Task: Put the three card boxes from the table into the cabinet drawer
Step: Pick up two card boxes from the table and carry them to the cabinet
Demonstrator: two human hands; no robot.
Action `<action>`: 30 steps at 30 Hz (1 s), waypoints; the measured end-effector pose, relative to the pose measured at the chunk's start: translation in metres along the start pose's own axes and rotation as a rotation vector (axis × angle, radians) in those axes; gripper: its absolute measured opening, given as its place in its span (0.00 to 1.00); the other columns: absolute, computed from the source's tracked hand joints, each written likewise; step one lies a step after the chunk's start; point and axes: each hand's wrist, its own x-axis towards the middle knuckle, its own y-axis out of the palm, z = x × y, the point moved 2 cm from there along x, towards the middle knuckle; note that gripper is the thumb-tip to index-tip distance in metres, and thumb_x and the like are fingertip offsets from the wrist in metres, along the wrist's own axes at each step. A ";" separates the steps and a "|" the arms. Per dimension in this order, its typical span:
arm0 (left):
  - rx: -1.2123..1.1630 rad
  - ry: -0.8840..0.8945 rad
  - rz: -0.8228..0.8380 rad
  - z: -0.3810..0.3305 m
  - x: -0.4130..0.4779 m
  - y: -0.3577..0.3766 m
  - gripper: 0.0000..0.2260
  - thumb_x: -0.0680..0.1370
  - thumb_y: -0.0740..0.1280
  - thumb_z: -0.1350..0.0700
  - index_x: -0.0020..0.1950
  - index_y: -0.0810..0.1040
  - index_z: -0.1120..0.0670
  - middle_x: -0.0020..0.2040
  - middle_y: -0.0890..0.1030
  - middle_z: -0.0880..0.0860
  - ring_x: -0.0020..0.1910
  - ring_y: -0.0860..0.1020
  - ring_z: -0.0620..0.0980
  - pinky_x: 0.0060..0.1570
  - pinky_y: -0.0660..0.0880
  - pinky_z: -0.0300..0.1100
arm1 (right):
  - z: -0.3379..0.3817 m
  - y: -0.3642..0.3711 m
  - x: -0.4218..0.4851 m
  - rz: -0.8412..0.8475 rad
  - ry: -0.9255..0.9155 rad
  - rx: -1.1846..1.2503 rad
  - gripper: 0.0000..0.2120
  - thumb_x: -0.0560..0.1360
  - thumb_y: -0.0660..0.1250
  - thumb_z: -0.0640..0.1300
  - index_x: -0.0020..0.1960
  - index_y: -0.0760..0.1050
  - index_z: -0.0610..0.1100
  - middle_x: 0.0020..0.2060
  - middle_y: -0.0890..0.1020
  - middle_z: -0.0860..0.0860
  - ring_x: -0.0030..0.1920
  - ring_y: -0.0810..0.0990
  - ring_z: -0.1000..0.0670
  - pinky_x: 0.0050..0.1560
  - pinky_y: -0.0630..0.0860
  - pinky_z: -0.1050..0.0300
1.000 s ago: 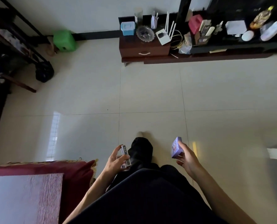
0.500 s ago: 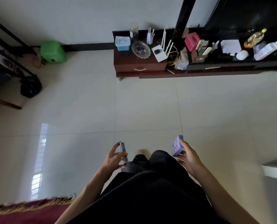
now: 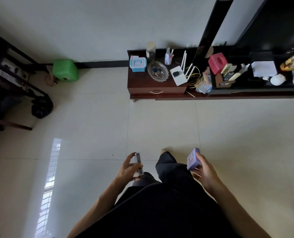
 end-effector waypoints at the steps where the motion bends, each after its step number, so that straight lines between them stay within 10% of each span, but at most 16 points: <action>1: -0.001 0.001 0.002 -0.013 0.009 0.005 0.23 0.76 0.66 0.66 0.67 0.71 0.48 0.44 0.79 0.57 0.41 0.77 0.53 0.47 0.81 0.54 | 0.015 0.002 0.007 0.008 0.002 0.002 0.34 0.64 0.72 0.71 0.63 0.76 0.53 0.53 0.87 0.47 0.50 0.87 0.45 0.43 0.80 0.53; 12: -0.060 0.044 -0.007 -0.114 0.079 -0.002 0.23 0.76 0.68 0.64 0.67 0.70 0.46 0.43 0.79 0.60 0.39 0.79 0.52 0.50 0.79 0.59 | 0.143 0.059 0.063 0.039 0.009 -0.042 0.15 0.76 0.67 0.64 0.54 0.78 0.54 0.55 0.84 0.44 0.54 0.83 0.42 0.49 0.76 0.50; 20: -0.092 -0.035 0.000 -0.166 0.146 -0.054 0.21 0.75 0.68 0.63 0.64 0.73 0.44 0.47 0.80 0.61 0.43 0.81 0.56 0.37 0.81 0.49 | 0.205 0.118 0.096 -0.020 0.048 -0.082 0.19 0.77 0.65 0.64 0.49 0.79 0.48 0.46 0.87 0.48 0.49 0.86 0.46 0.44 0.78 0.53; 24: -0.011 -0.046 0.053 -0.211 0.183 -0.070 0.21 0.75 0.69 0.61 0.64 0.73 0.43 0.46 0.81 0.58 0.43 0.80 0.55 0.43 0.82 0.55 | 0.236 0.137 0.113 -0.054 0.027 -0.072 0.18 0.79 0.65 0.60 0.63 0.74 0.50 0.54 0.83 0.46 0.55 0.83 0.41 0.52 0.79 0.49; 30: 0.001 0.008 0.135 -0.287 0.220 -0.060 0.20 0.76 0.68 0.62 0.65 0.72 0.46 0.49 0.81 0.59 0.44 0.81 0.54 0.37 0.82 0.46 | 0.277 0.153 0.140 -0.016 0.074 0.066 0.13 0.81 0.63 0.56 0.58 0.76 0.48 0.57 0.81 0.46 0.55 0.82 0.44 0.54 0.78 0.47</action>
